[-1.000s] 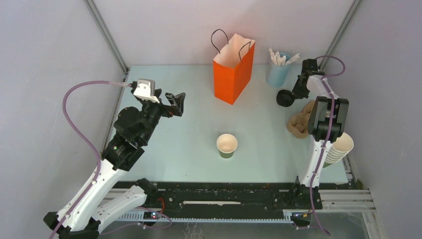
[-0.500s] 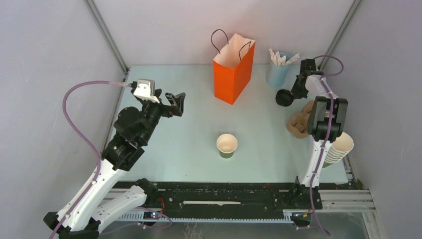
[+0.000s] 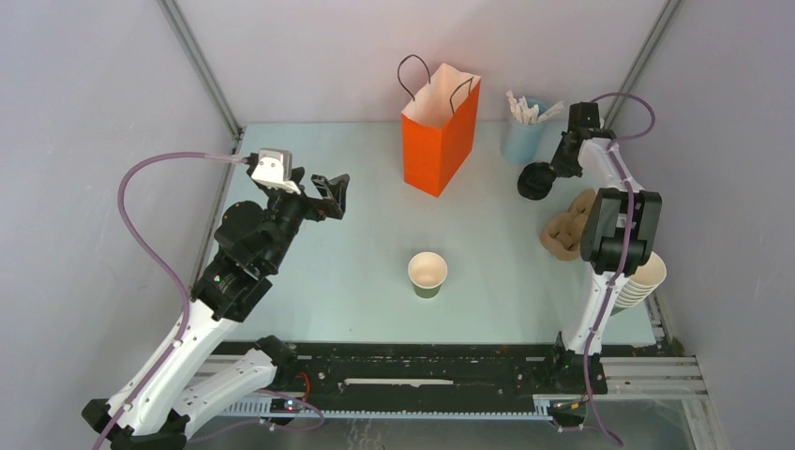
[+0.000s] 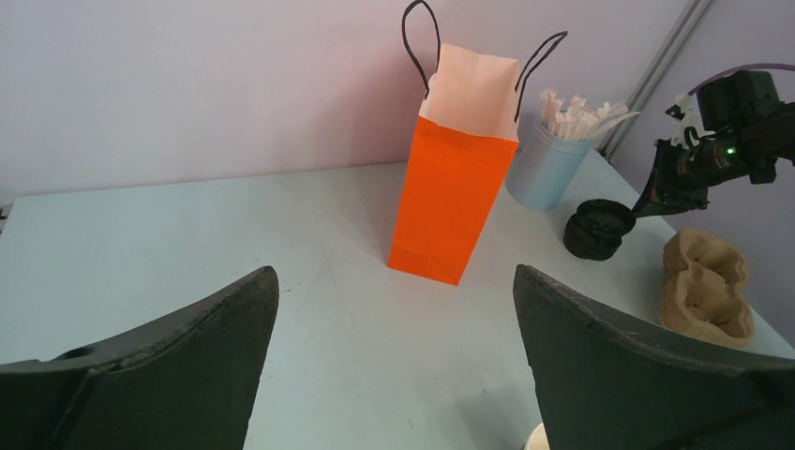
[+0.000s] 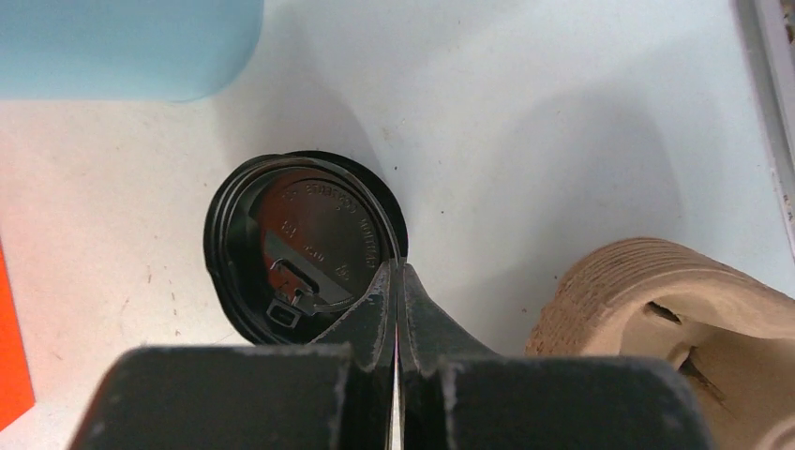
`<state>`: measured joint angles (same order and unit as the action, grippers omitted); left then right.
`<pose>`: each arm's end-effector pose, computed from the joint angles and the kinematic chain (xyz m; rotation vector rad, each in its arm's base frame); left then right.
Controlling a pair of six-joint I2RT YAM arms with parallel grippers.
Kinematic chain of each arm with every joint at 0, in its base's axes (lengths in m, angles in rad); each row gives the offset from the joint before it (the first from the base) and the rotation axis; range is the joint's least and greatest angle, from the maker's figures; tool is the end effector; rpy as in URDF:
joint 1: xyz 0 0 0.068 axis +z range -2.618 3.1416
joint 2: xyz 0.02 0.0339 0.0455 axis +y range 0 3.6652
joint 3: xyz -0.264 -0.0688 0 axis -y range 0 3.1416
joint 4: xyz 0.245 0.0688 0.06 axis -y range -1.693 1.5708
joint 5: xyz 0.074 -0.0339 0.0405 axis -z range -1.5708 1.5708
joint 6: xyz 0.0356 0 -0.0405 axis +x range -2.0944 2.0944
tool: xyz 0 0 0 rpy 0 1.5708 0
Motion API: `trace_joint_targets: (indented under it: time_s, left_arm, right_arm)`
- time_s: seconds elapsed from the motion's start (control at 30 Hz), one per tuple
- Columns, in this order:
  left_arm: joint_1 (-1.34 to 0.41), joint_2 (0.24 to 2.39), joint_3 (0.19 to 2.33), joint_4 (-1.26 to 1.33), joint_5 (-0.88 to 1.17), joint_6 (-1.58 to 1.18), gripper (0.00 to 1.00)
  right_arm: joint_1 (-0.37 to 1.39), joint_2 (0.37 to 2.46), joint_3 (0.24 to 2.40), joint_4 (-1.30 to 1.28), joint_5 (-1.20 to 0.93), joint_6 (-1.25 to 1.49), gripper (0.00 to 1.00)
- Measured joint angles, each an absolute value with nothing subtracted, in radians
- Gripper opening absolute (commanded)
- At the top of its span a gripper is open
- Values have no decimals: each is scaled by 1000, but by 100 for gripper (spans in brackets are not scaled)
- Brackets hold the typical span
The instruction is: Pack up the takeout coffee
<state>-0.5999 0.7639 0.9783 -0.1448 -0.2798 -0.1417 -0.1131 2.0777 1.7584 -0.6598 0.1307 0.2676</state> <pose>0.1409 -0.0844 0.4144 0.1200 1.5113 -0.3856 0.4571 -0.0566 0.2336 0.5304 2.4847 -0.1060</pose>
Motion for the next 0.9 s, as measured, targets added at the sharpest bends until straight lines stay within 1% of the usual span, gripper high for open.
trace_joint_targets:
  time_s: [0.3,0.53,0.73,0.9]
  left_arm:
    - [-600,764,978,-145,-276,-142,100]
    - [-600,764,978,-145,-276,-142,100]
    - [-600,764,978,-145,-268,-153,100]
    - [-600,770,979,-146,-253,-163,100]
  right_arm:
    - [-113,2049,1739,-644,130,271,0]
    - [-113,2002,1642,-600,118,279,0]
    - [-112,1848,1479,-532,86,304,0]
    - [-100,1711,1405,-512,61,326,0]
